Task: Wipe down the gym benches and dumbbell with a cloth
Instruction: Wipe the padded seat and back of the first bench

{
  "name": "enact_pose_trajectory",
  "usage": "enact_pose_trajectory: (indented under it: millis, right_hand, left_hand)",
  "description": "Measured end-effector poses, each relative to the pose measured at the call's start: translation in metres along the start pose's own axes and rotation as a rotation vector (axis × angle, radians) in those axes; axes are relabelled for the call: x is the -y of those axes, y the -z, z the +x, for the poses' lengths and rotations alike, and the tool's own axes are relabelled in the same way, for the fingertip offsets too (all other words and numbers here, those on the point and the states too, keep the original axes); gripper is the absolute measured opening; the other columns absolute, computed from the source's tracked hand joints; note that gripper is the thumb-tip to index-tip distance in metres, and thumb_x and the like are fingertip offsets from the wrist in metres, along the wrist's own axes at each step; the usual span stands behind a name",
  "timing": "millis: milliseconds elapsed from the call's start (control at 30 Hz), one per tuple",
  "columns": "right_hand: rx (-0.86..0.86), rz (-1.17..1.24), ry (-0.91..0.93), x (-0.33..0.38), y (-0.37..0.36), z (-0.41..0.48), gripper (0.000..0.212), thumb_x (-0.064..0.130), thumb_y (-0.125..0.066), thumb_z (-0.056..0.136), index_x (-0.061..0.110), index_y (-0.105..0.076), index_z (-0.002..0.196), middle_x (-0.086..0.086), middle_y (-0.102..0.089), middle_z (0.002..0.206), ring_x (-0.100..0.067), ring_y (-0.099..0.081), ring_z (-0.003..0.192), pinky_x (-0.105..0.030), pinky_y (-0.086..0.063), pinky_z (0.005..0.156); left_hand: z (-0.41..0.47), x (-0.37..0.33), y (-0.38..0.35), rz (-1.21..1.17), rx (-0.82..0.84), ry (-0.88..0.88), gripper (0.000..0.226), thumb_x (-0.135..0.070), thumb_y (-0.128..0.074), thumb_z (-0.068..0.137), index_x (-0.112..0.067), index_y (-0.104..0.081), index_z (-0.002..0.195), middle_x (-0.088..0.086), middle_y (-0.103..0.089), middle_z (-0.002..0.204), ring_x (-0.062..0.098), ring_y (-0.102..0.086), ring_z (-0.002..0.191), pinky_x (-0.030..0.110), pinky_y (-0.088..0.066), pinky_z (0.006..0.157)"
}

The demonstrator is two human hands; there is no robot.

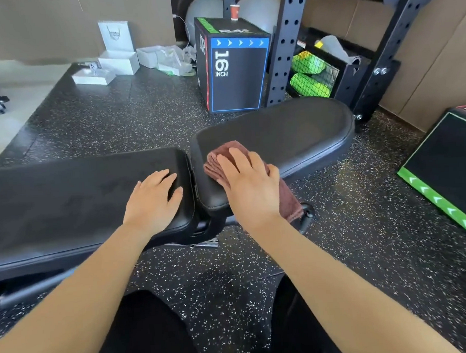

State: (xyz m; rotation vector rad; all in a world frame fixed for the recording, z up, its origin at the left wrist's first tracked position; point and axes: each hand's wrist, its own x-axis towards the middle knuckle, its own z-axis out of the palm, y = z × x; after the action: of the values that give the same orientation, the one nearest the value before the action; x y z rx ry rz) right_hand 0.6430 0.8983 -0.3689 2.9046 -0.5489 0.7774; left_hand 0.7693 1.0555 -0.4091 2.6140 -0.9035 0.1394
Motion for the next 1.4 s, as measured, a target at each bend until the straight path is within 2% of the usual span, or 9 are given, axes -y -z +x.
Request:
enact_pose_trajectory:
  millis: [133, 333, 500, 600, 767, 867, 1133, 1300, 1400]
  right_hand:
    - [-0.085, 0.039, 0.011, -0.02, 0.005, -0.009, 0.038, 0.036, -0.053, 0.09, 0.03, -0.048, 0.128, 0.004, -0.049, 0.135, -0.026, -0.046, 0.119, -0.048, -0.04, 0.086]
    - [-0.234, 0.105, -0.273, -0.068, 0.012, -0.006, 0.038, 0.035, -0.049, 0.093, 0.027, -0.051, 0.129, 0.002, -0.048, 0.139, -0.027, -0.042, 0.128, -0.05, -0.038, 0.092]
    - [-0.277, 0.07, -0.102, -0.031, -0.006, -0.021, 0.038, 0.029, -0.065, 0.084, 0.03, -0.058, 0.122, 0.004, -0.056, 0.132, -0.026, -0.052, 0.121, -0.049, -0.045, 0.087]
    - [-0.289, 0.073, -0.039, -0.054, -0.007, -0.016, 0.037, 0.033, -0.061, 0.087, 0.029, -0.056, 0.124, 0.004, -0.056, 0.132, -0.026, -0.053, 0.119, -0.045, -0.043, 0.086]
    - [-0.353, 0.222, -0.288, -0.095, 0.003, -0.002, 0.037, 0.035, -0.05, 0.094, 0.027, -0.049, 0.13, 0.002, -0.046, 0.141, -0.027, -0.041, 0.129, -0.052, -0.037, 0.096]
    - [-0.381, 0.277, -0.337, -0.103, 0.006, 0.005, 0.038, 0.032, -0.047, 0.096, 0.024, -0.048, 0.132, 0.0, -0.044, 0.143, -0.028, -0.037, 0.132, -0.055, -0.034, 0.101]
    - [-0.452, 0.275, -0.27, -0.079, -0.004, -0.005, 0.035, 0.025, -0.058, 0.09, 0.024, -0.056, 0.125, -0.001, -0.053, 0.135, -0.028, -0.044, 0.126, -0.051, -0.038, 0.094]
    - [-0.333, 0.245, -0.067, -0.018, -0.022, -0.039, 0.037, 0.026, -0.059, 0.086, 0.027, -0.058, 0.123, 0.001, -0.056, 0.133, -0.025, -0.047, 0.124, -0.048, -0.042, 0.09]
    - [-0.318, 0.192, -0.015, -0.028, -0.014, -0.032, 0.038, 0.026, -0.062, 0.085, 0.026, -0.059, 0.123, 0.001, -0.057, 0.132, -0.027, -0.052, 0.121, -0.047, -0.043, 0.088]
  left_hand:
    - [-0.018, -0.013, 0.0, -0.031, -0.004, -0.089, 0.046, -0.036, -0.041, 0.095, -0.019, -0.043, 0.139, 0.0, -0.039, 0.147, 0.019, -0.032, 0.137, 0.047, -0.022, 0.114]
    - [-0.026, -0.018, -0.004, 0.147, 0.027, -0.09, 0.052, -0.043, -0.036, 0.094, -0.022, -0.038, 0.142, -0.001, -0.035, 0.149, 0.018, -0.027, 0.138, 0.046, -0.02, 0.114]
    - [-0.026, -0.014, -0.008, 0.16, 0.009, -0.111, 0.051, -0.045, -0.037, 0.093, -0.022, -0.042, 0.139, -0.001, -0.038, 0.147, 0.02, -0.031, 0.136, 0.047, -0.021, 0.114]
    - [-0.026, -0.013, -0.008, 0.153, 0.006, -0.117, 0.051, -0.044, -0.038, 0.093, -0.022, -0.043, 0.138, -0.001, -0.038, 0.147, 0.02, -0.031, 0.136, 0.045, -0.021, 0.114]
    - [-0.026, -0.011, -0.009, 0.152, 0.001, -0.122, 0.05, -0.043, -0.04, 0.093, -0.021, -0.044, 0.138, -0.001, -0.039, 0.146, 0.019, -0.032, 0.135, 0.045, -0.021, 0.114]
    - [-0.026, -0.01, -0.009, 0.15, -0.003, -0.126, 0.051, -0.044, -0.039, 0.092, -0.022, -0.044, 0.138, -0.002, -0.039, 0.146, 0.018, -0.032, 0.135, 0.044, -0.021, 0.114]
    - [-0.023, -0.013, -0.008, 0.145, 0.0, -0.121, 0.05, -0.043, -0.04, 0.092, -0.022, -0.044, 0.137, -0.001, -0.039, 0.146, 0.02, -0.032, 0.135, 0.045, -0.022, 0.114]
    - [-0.025, -0.011, -0.007, 0.143, 0.011, -0.121, 0.051, -0.044, -0.038, 0.093, -0.022, -0.042, 0.138, -0.002, -0.037, 0.147, 0.019, -0.031, 0.136, 0.043, -0.021, 0.114]
    - [-0.026, -0.01, -0.006, 0.137, 0.011, -0.138, 0.051, -0.044, -0.037, 0.093, -0.022, -0.043, 0.138, -0.003, -0.037, 0.148, 0.019, -0.032, 0.135, 0.042, -0.022, 0.114]
